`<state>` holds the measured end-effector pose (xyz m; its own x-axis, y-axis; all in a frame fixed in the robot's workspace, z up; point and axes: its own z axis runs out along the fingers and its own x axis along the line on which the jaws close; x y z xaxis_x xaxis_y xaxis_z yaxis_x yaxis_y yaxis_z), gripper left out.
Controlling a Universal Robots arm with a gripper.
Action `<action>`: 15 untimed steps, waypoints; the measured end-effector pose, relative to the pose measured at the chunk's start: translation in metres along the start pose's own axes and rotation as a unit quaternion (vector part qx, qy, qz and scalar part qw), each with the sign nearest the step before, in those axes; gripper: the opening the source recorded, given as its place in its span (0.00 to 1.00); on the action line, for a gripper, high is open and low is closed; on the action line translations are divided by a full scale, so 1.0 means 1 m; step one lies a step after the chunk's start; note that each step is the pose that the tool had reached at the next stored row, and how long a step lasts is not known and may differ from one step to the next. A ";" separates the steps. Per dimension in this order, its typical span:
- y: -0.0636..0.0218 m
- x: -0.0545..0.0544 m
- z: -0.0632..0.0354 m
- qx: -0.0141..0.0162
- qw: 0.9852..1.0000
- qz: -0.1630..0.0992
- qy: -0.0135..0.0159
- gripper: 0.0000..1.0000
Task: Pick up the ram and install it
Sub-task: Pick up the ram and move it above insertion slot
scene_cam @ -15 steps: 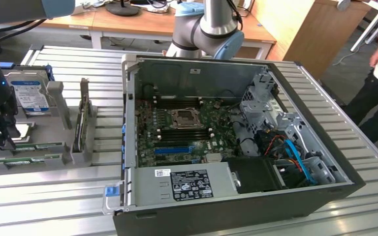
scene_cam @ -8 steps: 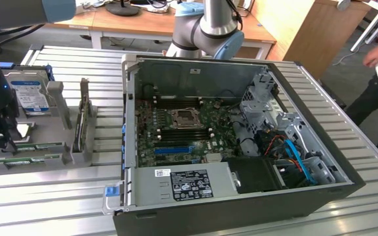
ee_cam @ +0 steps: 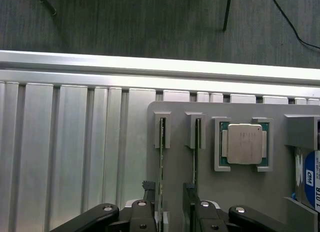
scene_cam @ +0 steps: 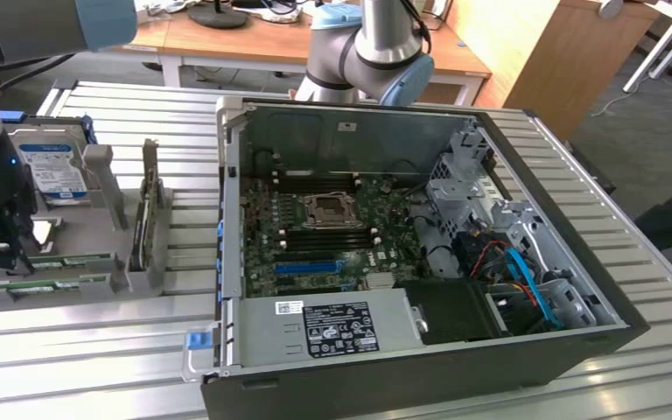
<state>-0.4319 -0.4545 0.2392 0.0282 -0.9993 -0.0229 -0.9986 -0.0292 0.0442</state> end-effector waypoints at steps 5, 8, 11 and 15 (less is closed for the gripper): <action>-0.0002 0.000 0.0043 0.000 1.000 0.000 0.000 0.36; -0.0003 0.000 0.0069 0.000 1.000 0.000 0.000 0.36; -0.0003 0.000 0.0070 0.000 1.000 0.000 0.000 0.36; -0.0003 0.002 0.0071 0.000 1.000 0.000 0.000 0.36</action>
<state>-0.4318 -0.4562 0.2320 0.0283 -0.9993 -0.0229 -0.9986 -0.0293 0.0441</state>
